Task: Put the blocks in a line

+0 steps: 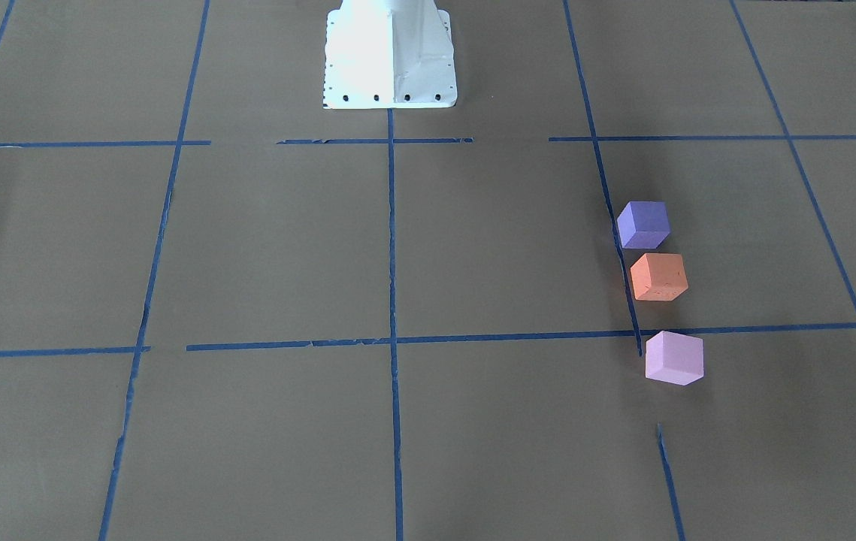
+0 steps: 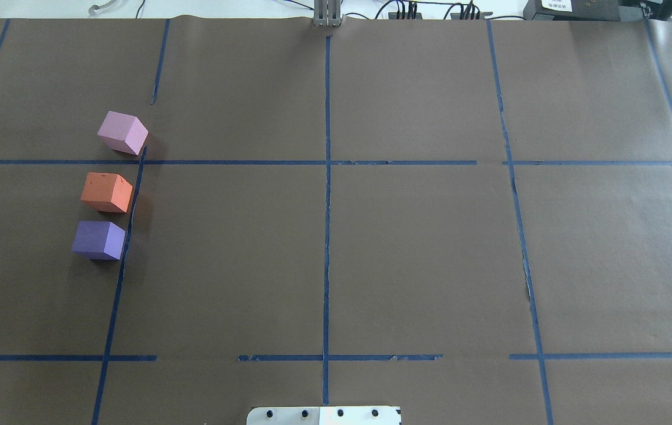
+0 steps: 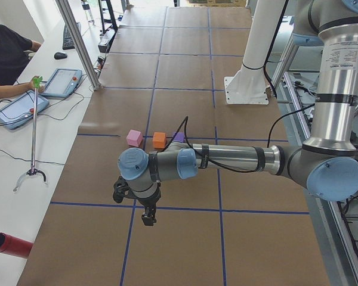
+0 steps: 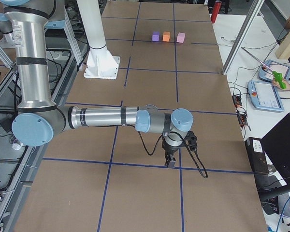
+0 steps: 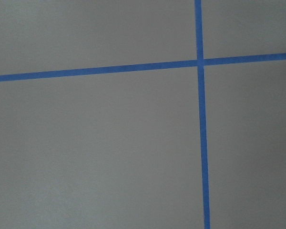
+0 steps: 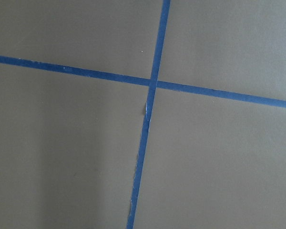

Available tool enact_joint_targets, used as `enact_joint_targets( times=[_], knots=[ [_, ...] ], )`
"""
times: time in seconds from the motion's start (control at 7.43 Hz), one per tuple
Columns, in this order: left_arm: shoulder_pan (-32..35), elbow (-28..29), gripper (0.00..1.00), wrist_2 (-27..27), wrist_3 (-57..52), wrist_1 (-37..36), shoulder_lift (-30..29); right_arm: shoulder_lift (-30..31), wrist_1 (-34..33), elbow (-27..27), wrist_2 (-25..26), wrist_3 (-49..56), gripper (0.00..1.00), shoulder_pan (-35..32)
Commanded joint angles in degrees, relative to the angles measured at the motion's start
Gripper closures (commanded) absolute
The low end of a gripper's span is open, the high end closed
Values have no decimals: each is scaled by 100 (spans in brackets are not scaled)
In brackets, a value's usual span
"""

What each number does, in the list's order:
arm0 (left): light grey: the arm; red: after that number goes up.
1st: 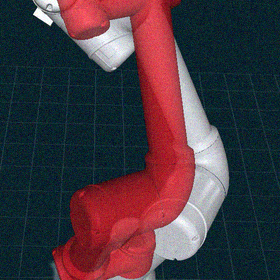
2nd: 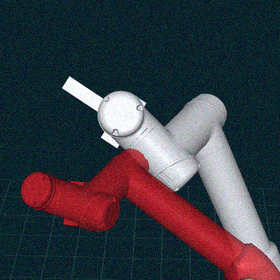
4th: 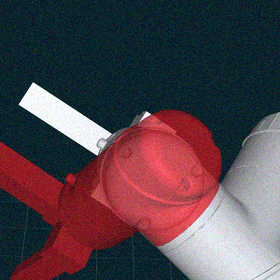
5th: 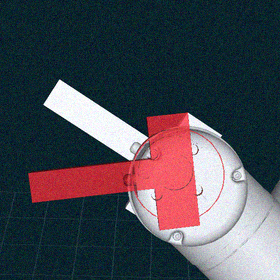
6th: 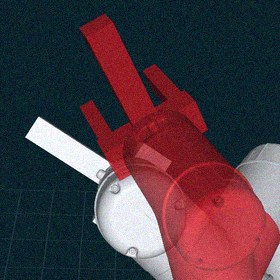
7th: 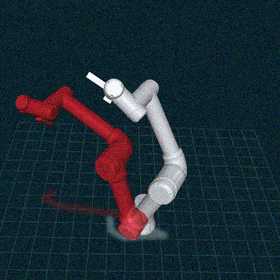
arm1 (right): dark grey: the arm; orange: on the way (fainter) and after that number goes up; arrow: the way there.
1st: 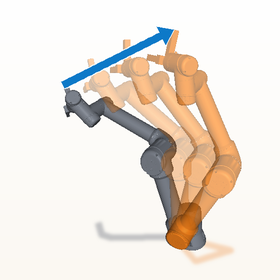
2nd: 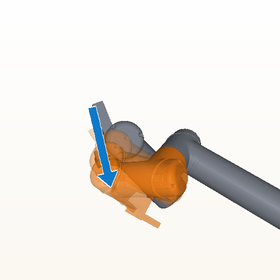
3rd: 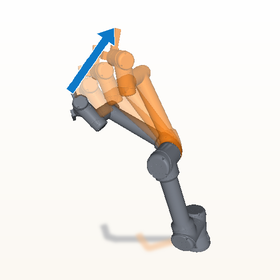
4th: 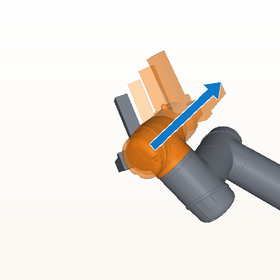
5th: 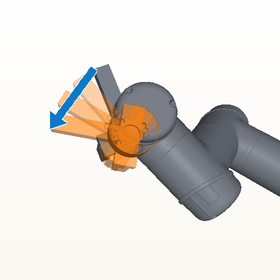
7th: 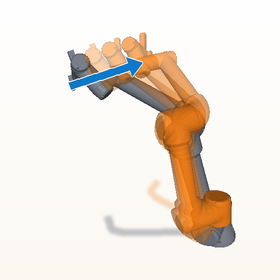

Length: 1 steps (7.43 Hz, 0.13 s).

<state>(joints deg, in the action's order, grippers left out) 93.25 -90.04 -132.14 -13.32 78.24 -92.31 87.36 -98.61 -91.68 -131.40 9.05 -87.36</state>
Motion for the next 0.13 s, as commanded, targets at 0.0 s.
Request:
enact_joint_targets(
  times=[0.0],
  knots=[
    [0, 13, 0, -5, -4, 16, -7, 0, 0, 1, 0, 9, 0, 0]
  ],
)
